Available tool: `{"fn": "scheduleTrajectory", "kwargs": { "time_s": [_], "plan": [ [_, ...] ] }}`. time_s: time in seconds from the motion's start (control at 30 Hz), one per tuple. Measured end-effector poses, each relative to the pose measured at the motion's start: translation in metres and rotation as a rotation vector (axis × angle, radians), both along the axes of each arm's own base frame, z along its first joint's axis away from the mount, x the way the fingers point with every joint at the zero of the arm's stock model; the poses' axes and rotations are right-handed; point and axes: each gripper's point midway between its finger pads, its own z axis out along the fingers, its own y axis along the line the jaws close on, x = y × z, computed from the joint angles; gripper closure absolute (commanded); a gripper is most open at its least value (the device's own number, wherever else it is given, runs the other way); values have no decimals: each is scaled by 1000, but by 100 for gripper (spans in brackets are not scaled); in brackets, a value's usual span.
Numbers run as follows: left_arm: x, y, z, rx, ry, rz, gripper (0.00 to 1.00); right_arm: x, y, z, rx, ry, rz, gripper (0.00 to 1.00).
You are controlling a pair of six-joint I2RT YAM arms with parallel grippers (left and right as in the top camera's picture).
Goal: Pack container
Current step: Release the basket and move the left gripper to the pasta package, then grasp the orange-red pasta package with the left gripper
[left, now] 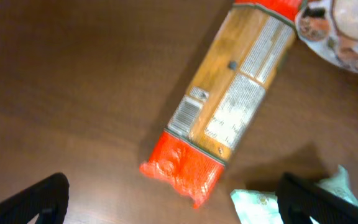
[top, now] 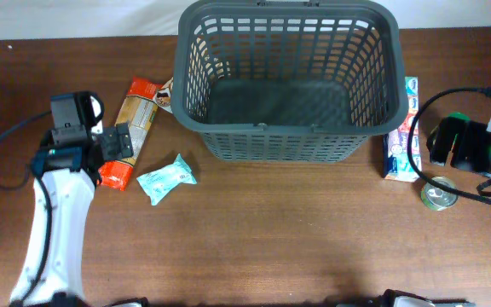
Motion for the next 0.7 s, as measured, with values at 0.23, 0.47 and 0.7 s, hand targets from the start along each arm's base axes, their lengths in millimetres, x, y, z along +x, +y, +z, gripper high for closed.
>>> {"fn": "scheduleTrajectory", "kwargs": {
  "time_s": [0.23, 0.47, 0.7],
  "plan": [
    [39, 10, -41, 14, 16, -98, 1, 0, 0, 0, -1, 1, 2, 1],
    [62, -7, -93, 0, 77, -214, 1, 0, 0, 0, -1, 1, 3, 1],
    [75, -18, -136, -46, 104, -277, 1, 0, 0, 0, -1, 1, 2, 1]
  ]
}}
